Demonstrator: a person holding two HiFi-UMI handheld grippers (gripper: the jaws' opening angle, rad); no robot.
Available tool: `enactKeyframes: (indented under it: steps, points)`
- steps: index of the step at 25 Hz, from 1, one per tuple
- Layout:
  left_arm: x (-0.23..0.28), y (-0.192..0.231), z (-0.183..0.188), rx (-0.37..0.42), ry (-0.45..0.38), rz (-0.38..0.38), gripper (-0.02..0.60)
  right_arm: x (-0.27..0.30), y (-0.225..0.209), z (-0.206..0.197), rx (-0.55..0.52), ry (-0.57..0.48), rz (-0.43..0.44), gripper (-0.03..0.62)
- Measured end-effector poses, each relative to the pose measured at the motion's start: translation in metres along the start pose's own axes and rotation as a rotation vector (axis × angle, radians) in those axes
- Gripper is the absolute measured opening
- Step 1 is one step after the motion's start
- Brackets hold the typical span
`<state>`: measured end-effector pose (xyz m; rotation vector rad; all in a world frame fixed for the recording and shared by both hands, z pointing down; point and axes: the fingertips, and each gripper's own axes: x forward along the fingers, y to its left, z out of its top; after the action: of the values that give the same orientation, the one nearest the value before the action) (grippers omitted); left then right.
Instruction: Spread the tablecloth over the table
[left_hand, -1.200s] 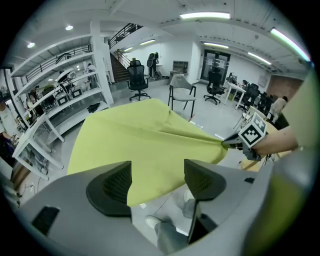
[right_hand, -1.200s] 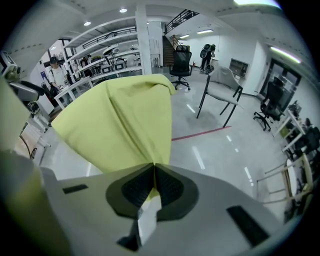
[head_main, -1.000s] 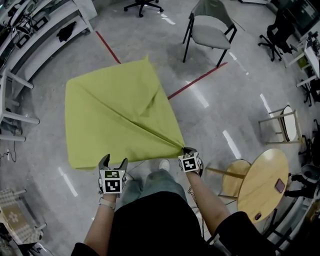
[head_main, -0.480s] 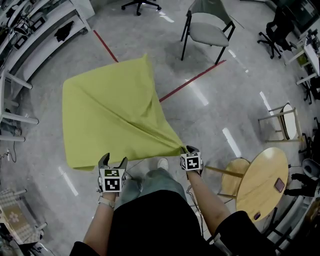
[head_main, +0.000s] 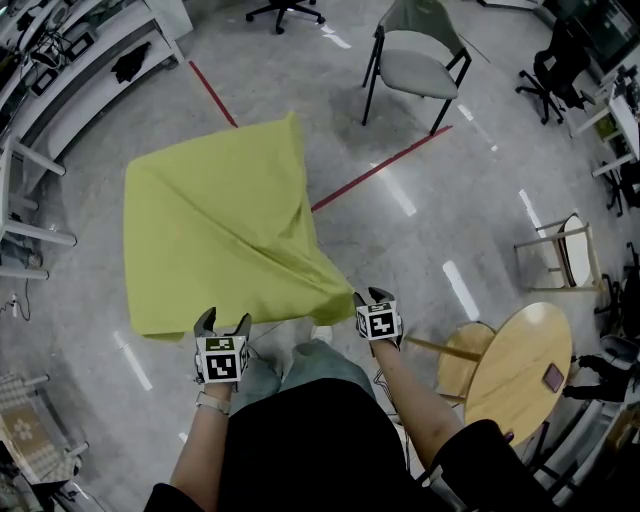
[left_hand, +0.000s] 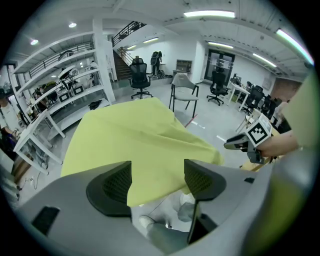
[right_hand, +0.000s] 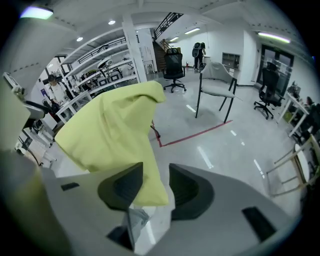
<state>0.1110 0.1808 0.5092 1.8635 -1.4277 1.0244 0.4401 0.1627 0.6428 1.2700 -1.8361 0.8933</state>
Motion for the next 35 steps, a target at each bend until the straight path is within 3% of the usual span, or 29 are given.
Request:
enactKeyframes:
  steps: [8, 16, 21, 28, 35]
  points:
    - [0.005, 0.056, -0.017, -0.090, 0.024, 0.036, 0.327, -0.009, 0.029, 0.035, -0.045, -0.029, 0.006, 0.158]
    - [0.029, 0.128, -0.056, -0.057, 0.083, 0.014, 0.325, -0.009, 0.087, 0.059, -0.053, -0.032, -0.014, 0.157]
    - [0.045, 0.187, -0.083, -0.096, 0.121, 0.007, 0.325, -0.005, 0.128, 0.061, -0.045, -0.015, -0.029, 0.156]
    - [0.068, 0.255, -0.110, -0.163, 0.165, -0.032, 0.324, -0.002, 0.166, 0.066, -0.066, 0.007, -0.075, 0.156]
    - [0.085, 0.282, -0.134, -0.166, 0.220, -0.094, 0.304, 0.000, 0.188, 0.070, -0.074, 0.027, -0.113, 0.156]
